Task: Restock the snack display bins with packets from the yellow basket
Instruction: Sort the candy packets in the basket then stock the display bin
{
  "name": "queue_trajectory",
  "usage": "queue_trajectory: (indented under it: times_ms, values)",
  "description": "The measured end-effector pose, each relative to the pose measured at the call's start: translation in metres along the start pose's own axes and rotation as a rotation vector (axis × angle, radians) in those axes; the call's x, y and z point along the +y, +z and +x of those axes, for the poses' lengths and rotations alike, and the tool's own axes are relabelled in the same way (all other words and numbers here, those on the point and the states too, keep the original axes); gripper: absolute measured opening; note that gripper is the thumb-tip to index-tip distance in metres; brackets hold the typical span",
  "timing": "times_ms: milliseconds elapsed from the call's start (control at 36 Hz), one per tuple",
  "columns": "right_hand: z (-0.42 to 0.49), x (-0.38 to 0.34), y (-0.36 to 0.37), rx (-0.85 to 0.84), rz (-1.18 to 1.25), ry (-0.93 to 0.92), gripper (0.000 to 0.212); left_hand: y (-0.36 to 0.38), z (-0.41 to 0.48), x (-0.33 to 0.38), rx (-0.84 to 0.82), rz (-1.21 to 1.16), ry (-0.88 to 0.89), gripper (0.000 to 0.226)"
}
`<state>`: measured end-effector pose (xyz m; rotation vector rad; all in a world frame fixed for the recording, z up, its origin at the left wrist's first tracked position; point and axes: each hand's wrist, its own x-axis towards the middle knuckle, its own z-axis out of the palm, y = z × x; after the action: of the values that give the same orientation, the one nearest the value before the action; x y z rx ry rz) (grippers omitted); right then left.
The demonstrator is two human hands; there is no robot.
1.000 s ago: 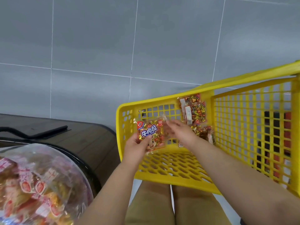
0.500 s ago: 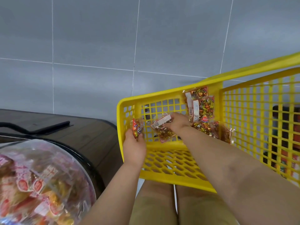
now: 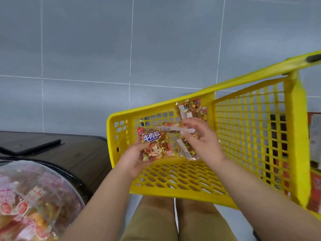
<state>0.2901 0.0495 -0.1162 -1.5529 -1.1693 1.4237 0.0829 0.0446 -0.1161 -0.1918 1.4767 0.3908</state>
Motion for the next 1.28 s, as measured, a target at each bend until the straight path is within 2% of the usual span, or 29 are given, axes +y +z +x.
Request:
queue_trajectory:
  times_ms: [139,194,250,361,417,472,528,556,611,667,722,806,861,917,1000,1056,1139,1194,1278]
  values:
    - [-0.01,0.0,-0.004,-0.205,-0.271,-0.394,0.014,0.022,-0.003,0.013,-0.242,-0.181,-0.083,0.047]
    - [-0.012,0.004,-0.007,-0.256,-0.335,-0.471,0.018,0.025,0.001,0.015,-0.299,-0.138,-0.099,0.05]
    - [-0.013,0.008,-0.009,-0.273,-0.387,-0.534,0.012,0.026,0.004,0.016,-0.299,-0.055,-0.113,0.054]
    - [-0.01,0.015,-0.01,-0.32,-0.47,-0.627,0.012,0.026,0.006,0.015,-0.266,0.055,-0.126,0.041]
    - [-0.009,0.021,-0.014,-0.372,-0.553,-0.625,0.03,0.027,0.008,0.014,-0.217,0.087,-0.092,0.042]
    - [-0.012,0.027,-0.02,-0.472,-0.64,-0.534,0.065,0.029,0.008,0.012,-0.115,0.124,-0.021,0.047]
    - [-0.013,0.032,-0.028,-0.518,-0.628,-0.349,0.087,0.029,0.011,0.01,-0.018,0.184,0.027,0.065]
    - [-0.012,0.037,-0.032,-0.476,-0.593,-0.232,0.087,0.028,0.013,0.009,0.026,0.206,0.041,0.082]
    - [-0.003,0.049,-0.038,-0.248,-0.52,0.021,0.07,0.024,0.017,0.007,0.099,0.244,0.087,0.102]
    - [0.016,0.066,-0.042,0.01,-0.546,0.253,0.055,0.021,0.018,0.006,0.111,0.297,0.129,0.09]
    - [0.035,0.082,-0.047,0.139,-0.643,0.432,0.058,0.018,0.018,0.005,0.115,0.361,0.165,0.055]
    - [0.058,0.104,-0.049,0.091,-0.644,0.587,0.078,0.011,0.022,0.001,0.144,0.431,0.2,0.044]
    - [0.07,0.113,-0.046,0.063,-0.492,0.706,0.092,0.006,0.023,-0.003,0.148,0.434,0.204,0.047]
    - [0.079,0.115,-0.041,0.122,-0.36,0.823,0.102,0.0,0.024,-0.005,0.162,0.446,0.211,0.048]
    - [0.088,0.117,-0.036,0.185,-0.363,0.869,0.107,-0.007,0.024,-0.007,0.165,0.458,0.223,0.048]
    - [0.086,0.115,-0.036,0.207,-0.413,0.843,0.1,-0.01,0.024,-0.008,0.159,0.458,0.228,0.052]
    - [0.079,0.11,-0.037,0.243,-0.476,0.761,0.081,-0.011,0.021,-0.011,0.157,0.437,0.246,0.05]
    - [0.073,0.104,-0.038,0.228,-0.42,0.744,0.071,-0.012,0.018,-0.011,0.152,0.429,0.26,0.047]
    - [0.064,0.093,-0.038,0.161,-0.276,0.725,0.035,-0.013,0.013,-0.012,0.146,0.445,0.287,0.045]
